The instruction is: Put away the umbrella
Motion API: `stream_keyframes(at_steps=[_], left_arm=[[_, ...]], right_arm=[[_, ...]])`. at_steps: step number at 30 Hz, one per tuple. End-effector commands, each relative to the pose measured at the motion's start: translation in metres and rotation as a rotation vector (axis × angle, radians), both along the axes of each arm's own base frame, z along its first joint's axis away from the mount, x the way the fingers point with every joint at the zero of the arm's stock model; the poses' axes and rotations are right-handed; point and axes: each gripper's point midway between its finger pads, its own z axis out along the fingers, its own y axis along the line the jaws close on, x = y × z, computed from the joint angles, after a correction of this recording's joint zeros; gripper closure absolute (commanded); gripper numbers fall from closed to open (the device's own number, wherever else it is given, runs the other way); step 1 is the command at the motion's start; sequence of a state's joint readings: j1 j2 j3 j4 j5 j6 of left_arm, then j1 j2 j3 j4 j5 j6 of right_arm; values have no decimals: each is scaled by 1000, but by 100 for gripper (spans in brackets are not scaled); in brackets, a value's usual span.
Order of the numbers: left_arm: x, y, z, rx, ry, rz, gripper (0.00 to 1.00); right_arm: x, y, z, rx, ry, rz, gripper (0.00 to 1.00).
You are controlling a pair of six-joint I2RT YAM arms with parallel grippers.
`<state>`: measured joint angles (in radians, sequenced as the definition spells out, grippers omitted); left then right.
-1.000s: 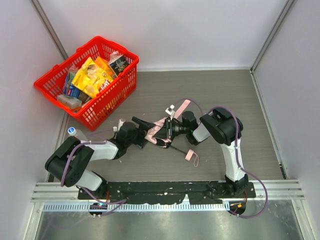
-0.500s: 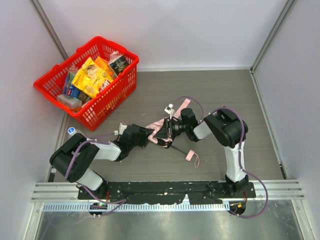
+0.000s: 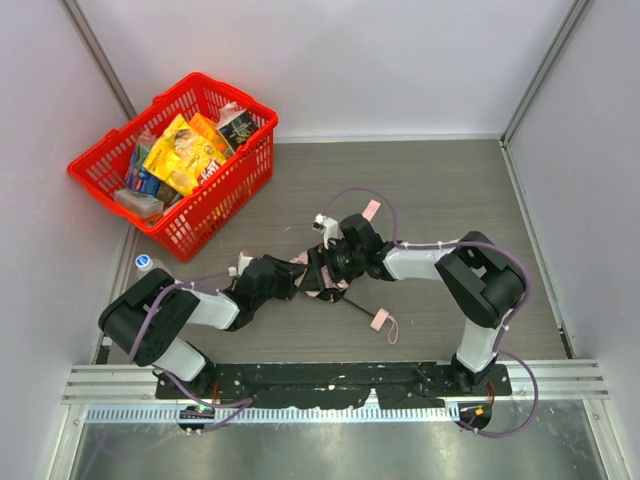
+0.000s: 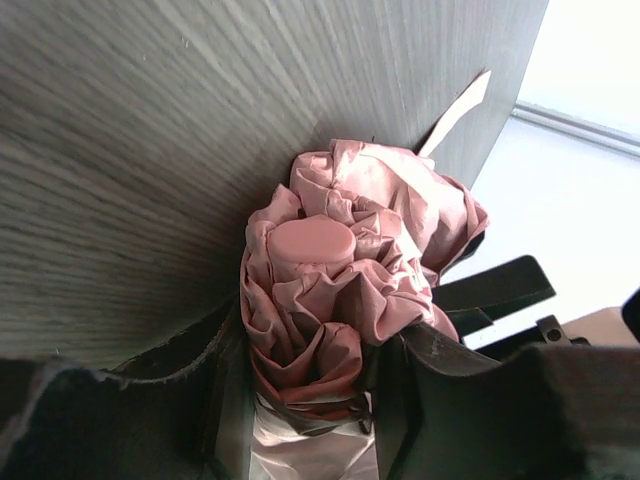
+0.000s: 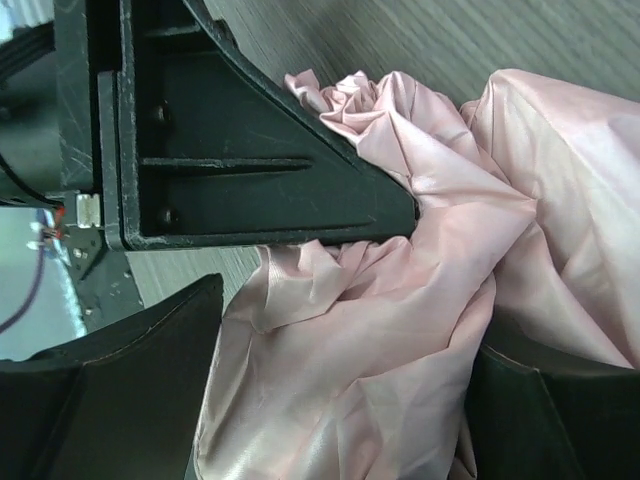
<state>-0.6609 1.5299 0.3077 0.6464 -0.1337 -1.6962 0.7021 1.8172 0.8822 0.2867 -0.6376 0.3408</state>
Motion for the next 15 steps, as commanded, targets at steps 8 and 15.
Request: stream_keyframes(at_steps=[8,15], left_arm=[[-73,35,-76,226,398,-59,100],[-77,41,-71,278,451,-55,100]], right_arm=[[7,-16,5,-432,-470,-41,20],[17,-40,-10,-734,-688,-150,20]])
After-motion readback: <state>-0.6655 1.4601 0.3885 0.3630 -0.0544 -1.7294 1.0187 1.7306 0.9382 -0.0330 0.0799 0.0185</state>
